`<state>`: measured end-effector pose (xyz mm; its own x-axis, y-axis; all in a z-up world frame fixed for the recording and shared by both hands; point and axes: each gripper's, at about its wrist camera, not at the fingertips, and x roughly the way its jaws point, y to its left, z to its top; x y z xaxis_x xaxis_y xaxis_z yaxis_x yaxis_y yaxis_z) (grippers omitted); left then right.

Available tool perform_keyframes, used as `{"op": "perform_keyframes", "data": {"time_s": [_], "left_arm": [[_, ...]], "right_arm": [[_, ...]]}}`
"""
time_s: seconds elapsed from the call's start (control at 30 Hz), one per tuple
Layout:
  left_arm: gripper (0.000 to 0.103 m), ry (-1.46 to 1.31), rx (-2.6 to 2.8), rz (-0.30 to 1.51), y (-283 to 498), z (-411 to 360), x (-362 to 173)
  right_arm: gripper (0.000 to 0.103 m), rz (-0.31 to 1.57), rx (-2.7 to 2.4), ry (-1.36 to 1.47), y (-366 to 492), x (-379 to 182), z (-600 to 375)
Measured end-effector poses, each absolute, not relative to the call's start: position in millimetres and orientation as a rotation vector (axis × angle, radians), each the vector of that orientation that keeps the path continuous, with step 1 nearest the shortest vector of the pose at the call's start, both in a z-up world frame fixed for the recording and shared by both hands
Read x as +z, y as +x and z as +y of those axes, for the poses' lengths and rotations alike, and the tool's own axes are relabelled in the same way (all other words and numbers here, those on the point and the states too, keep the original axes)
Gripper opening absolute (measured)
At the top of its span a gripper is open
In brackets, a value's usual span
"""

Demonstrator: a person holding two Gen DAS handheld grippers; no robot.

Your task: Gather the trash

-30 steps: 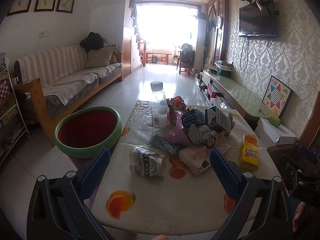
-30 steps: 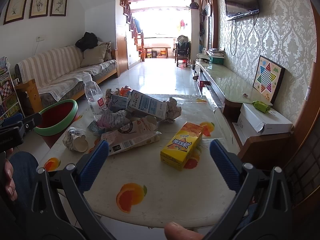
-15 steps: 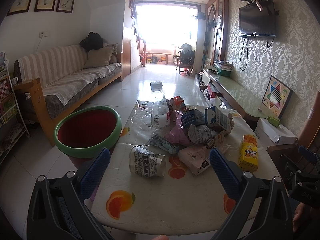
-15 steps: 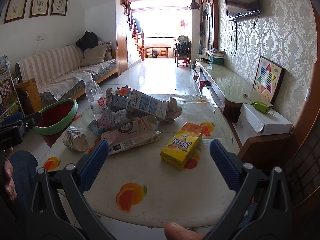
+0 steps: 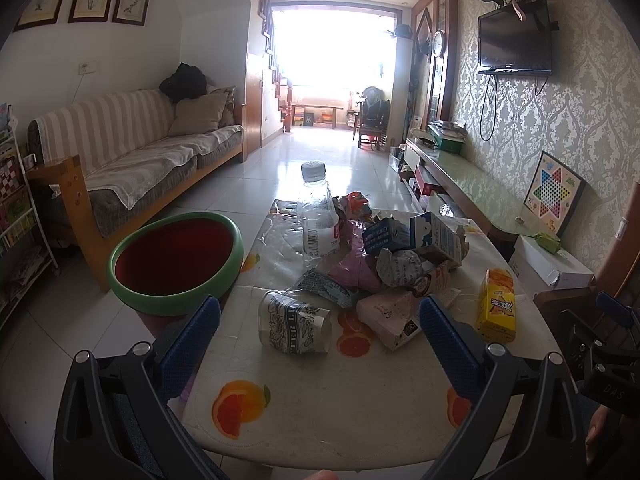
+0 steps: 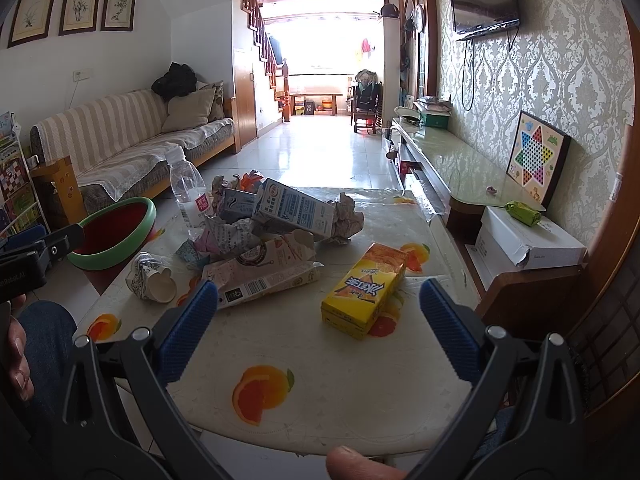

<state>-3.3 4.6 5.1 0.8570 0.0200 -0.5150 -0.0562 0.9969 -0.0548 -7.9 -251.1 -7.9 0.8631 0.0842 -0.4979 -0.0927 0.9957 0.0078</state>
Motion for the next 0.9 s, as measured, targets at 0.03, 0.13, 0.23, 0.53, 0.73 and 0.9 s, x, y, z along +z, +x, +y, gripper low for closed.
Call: {"op": "perform_keyframes", "data": {"time_s": [0.03,0.13,0.23,0.53,0.73,0.9], "left_arm": [[0.095,-0.068,0.040,0.540,-3.3,4.8,5.2],[0.095,-0.069,0.040,0.540,-3.2,4.7,5.1],[0.095,-0.069,0.040,0.541,-3.2,4.8,5.2],[0.095,-0.070,0.040,0.541,-3.1,5.0,5.2],[0.095,-0.070,0.040,0.541,-3.1,5.1,5.3],[0.095,-0.070,0.040,0.541,-3.0,5.1,5.2]], "right_arm": [[0.100,0.521,0.095,-0.016,-8.0,-8.2,-250.9],[0.100,0.521,0.102,-0.014,-8.3,-8.3,-251.0],[0.100,0.522,0.106,-0.013,-7.9,-8.2,-251.3],[0.100,0.518,0.105,-0.020,-9.2,-6.2,-251.1],[0.100,0.518,0.106,-0.021,-9.1,-6.2,-250.8],[0.100,0.518,0.106,-0.020,-9.1,-6.0,-251.0]]}}
